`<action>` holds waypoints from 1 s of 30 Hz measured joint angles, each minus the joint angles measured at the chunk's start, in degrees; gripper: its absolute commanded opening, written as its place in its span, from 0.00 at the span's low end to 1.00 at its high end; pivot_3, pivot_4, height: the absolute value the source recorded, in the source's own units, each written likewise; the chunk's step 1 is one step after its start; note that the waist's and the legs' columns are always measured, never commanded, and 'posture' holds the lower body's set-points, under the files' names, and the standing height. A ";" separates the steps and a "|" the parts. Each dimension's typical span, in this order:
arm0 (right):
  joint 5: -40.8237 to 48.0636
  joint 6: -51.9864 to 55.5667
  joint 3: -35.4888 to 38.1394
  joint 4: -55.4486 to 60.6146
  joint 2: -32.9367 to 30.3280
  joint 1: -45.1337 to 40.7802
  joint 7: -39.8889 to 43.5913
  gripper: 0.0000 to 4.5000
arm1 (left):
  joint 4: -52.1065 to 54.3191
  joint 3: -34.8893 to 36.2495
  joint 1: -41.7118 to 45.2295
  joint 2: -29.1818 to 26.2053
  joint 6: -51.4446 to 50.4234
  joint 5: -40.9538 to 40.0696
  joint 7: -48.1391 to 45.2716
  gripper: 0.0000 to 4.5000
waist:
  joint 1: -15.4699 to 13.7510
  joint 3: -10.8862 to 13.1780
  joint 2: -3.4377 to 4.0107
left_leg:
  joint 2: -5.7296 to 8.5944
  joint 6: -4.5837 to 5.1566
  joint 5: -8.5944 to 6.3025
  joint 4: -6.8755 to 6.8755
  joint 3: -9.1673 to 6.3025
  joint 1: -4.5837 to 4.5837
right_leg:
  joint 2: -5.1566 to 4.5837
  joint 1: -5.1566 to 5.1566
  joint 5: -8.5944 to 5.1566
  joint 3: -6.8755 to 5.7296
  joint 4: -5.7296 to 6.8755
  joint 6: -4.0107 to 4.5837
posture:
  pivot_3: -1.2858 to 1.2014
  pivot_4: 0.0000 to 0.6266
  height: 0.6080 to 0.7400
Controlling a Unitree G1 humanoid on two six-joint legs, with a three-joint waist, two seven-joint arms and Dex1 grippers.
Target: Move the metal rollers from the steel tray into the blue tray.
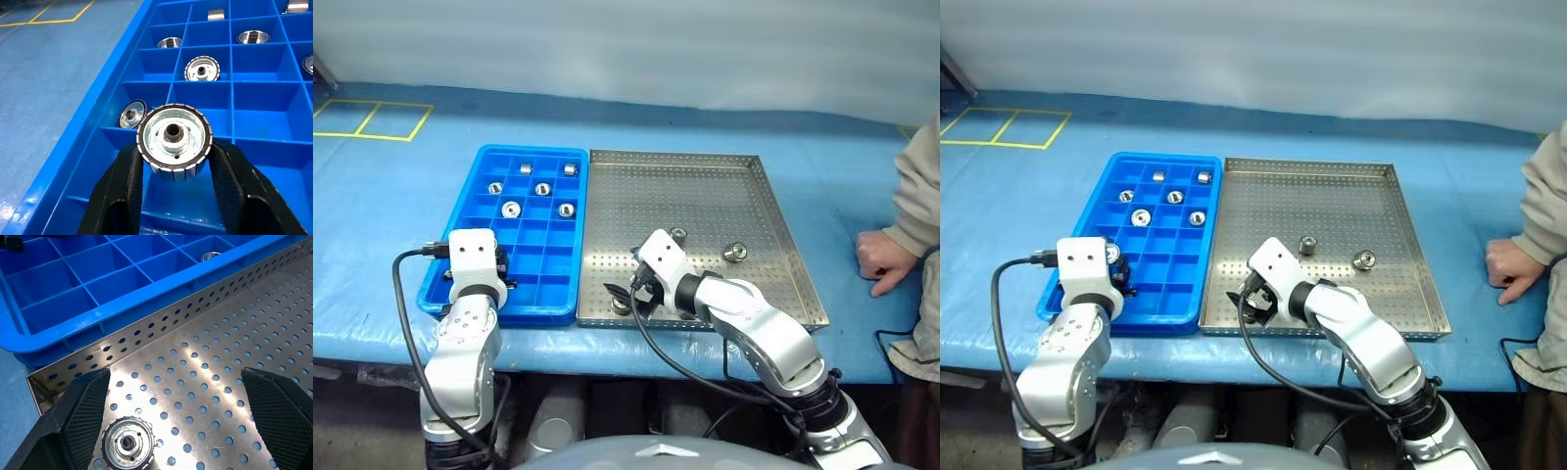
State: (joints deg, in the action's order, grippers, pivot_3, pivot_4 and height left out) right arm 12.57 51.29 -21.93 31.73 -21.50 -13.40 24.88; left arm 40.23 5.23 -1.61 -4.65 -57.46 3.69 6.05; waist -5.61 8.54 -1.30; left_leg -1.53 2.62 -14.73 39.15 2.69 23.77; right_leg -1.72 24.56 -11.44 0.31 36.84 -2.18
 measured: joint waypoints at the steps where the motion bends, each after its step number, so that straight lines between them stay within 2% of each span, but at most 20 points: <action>1: -0.02 0.00 0.04 0.03 -0.01 0.18 -0.14 1.00 | -0.04 -0.18 0.09 -0.04 -0.03 0.07 -0.02 0.75 | 0.07 0.00 0.00 | 0.00 0.00 0.00 -0.01 0.00 0.00 | 0.00 0.00 0.00 0.00 0.00 0.02 | 0.61 0.24 1.00; 4: -0.02 0.06 0.28 0.26 -0.04 1.03 -0.65 1.00 | -0.42 -0.34 1.05 -0.20 -0.03 0.42 0.11 0.97 | 0.14 0.00 0.01 | -0.01 0.00 0.00 -0.01 -0.02 0.01 | -0.01 0.00 -0.02 -0.05 0.00 0.05 | 0.60 0.24 1.00; 9: 0.02 0.46 1.62 1.61 -0.07 2.66 -2.04 1.00 | -2.19 -1.46 6.37 -1.71 0.23 0.64 -1.13 0.97 | 0.36 0.00 0.00 | 0.00 0.00 0.00 0.01 -0.02 0.02 | -0.03 -0.01 -0.02 -0.10 0.00 0.04 | 0.58 0.24 1.00; 12: 0.03 0.83 2.94 3.15 -0.30 3.88 -3.01 1.00 | -2.85 -3.18 10.89 -3.76 0.73 -2.31 -6.57 0.97 | 0.75 0.00 0.00 | 0.01 0.00 0.00 0.00 -0.02 0.04 | -0.04 0.00 0.00 -0.11 -0.01 0.09 | 0.57 0.24 1.00; 15: 0.05 1.87 4.39 4.55 -0.60 5.49 -3.83 1.00 | -3.67 -7.12 14.15 -8.13 0.48 -8.07 -16.22 0.97 | 1.52 0.00 0.01 | 0.01 0.01 -0.02 -0.02 0.01 0.04 | -0.04 0.02 -0.01 -0.10 0.00 0.19 | 0.56 0.24 1.00; 20: 0.00 3.06 7.18 6.75 -2.23 8.74 -5.03 1.00 | -5.56 -14.44 18.38 -19.66 -3.52 -18.08 -33.44 0.97 | 3.37 0.04 0.08 | -0.02 0.01 -0.02 -0.07 0.00 0.02 | 0.02 0.05 -0.12 -0.11 0.04 0.17 | 0.54 0.24 1.00; 23: -0.02 3.22 8.50 7.76 -2.42 10.11 -6.05 1.00 | -8.57 -17.92 22.52 -24.19 -7.26 -21.67 -39.18 0.97 | 4.05 0.06 0.10 | -0.05 0.00 -0.01 -0.06 0.01 -0.02 | 0.09 0.04 -0.14 -0.09 0.04 0.14 | 0.53 0.24 1.00; 30: -0.24 3.81 9.25 9.17 -0.86 12.17 -8.62 1.00 | -14.04 -20.94 29.87 -25.46 -17.61 -28.06 -44.51 0.97 | 5.17 0.07 0.11 | -0.04 -0.01 -0.01 -0.07 0.02 -0.01 | 0.12 0.05 -0.16 0.00 0.04 0.09 | 0.51 0.24 1.00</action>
State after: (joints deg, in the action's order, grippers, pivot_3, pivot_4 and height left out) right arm 12.34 55.11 -12.68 40.89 -22.36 -1.22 16.26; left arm 26.20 -15.71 28.26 -30.12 -75.07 -24.36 -38.46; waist -0.44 8.61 -1.19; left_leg -1.57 2.61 -14.73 39.08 2.71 23.76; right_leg -1.60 24.61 -11.59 0.31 36.88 -2.09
